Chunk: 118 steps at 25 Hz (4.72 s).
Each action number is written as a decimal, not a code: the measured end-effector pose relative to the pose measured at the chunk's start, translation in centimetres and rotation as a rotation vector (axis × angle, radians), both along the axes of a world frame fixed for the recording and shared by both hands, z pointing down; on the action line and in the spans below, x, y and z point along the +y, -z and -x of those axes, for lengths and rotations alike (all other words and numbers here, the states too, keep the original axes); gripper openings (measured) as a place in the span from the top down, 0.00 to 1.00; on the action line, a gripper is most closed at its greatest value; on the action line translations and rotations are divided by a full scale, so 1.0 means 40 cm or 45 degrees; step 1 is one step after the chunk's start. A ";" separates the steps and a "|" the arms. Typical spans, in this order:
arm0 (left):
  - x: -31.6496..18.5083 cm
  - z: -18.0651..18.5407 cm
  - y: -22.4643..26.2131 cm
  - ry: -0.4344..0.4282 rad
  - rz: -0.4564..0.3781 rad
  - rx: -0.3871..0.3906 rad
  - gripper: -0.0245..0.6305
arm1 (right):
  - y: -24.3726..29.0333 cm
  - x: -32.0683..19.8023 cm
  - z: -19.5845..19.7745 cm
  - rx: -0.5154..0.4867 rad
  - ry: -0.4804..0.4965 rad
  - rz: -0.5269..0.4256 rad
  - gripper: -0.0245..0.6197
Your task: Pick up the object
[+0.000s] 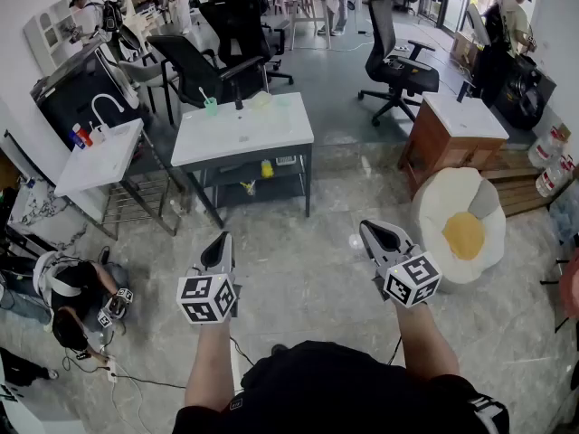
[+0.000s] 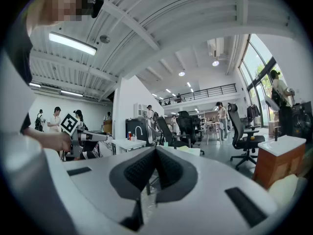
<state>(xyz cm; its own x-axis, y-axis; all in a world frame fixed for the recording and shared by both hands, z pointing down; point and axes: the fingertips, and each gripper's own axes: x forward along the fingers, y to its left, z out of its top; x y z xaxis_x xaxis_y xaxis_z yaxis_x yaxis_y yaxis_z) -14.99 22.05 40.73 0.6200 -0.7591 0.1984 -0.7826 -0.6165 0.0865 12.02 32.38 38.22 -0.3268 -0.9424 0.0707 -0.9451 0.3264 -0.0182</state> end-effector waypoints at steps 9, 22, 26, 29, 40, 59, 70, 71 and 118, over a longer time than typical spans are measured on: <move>0.035 0.006 0.001 0.013 0.010 -0.001 0.95 | -0.001 0.032 0.004 0.006 0.019 -0.001 0.95; 0.114 -0.075 0.008 -0.026 0.012 0.003 0.94 | -0.014 0.096 -0.042 -0.055 0.064 0.032 0.94; 0.132 -0.092 0.013 -0.015 0.006 0.013 0.94 | -0.008 0.107 -0.065 -0.066 0.066 0.017 0.94; 0.144 -0.105 0.021 -0.011 0.003 0.016 0.89 | -0.007 0.114 -0.074 -0.077 0.077 0.021 0.80; 0.142 -0.130 0.016 -0.014 0.019 0.014 0.70 | -0.011 0.101 -0.089 -0.113 0.094 0.042 0.59; 0.145 -0.190 -0.013 -0.013 0.068 -0.001 0.44 | -0.056 0.130 -0.171 -0.140 0.078 0.083 0.47; 0.009 -0.253 -0.084 -0.057 0.099 -0.032 0.44 | -0.111 0.022 -0.225 -0.125 0.022 0.157 0.47; -0.014 -0.260 -0.090 -0.064 0.103 -0.026 0.44 | -0.116 0.002 -0.233 -0.124 0.013 0.160 0.48; -1.163 -0.178 -0.182 0.065 0.195 -0.025 0.45 | -0.212 -1.287 -0.082 -0.128 0.323 0.287 0.48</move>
<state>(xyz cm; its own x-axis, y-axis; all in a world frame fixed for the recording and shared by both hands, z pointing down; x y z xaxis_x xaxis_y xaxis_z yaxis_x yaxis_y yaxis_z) -7.86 -24.46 47.99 0.5764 -0.7495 0.3256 -0.8149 -0.5568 0.1608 15.29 -19.08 46.70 -0.5645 -0.7947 0.2232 -0.8242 0.5278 -0.2053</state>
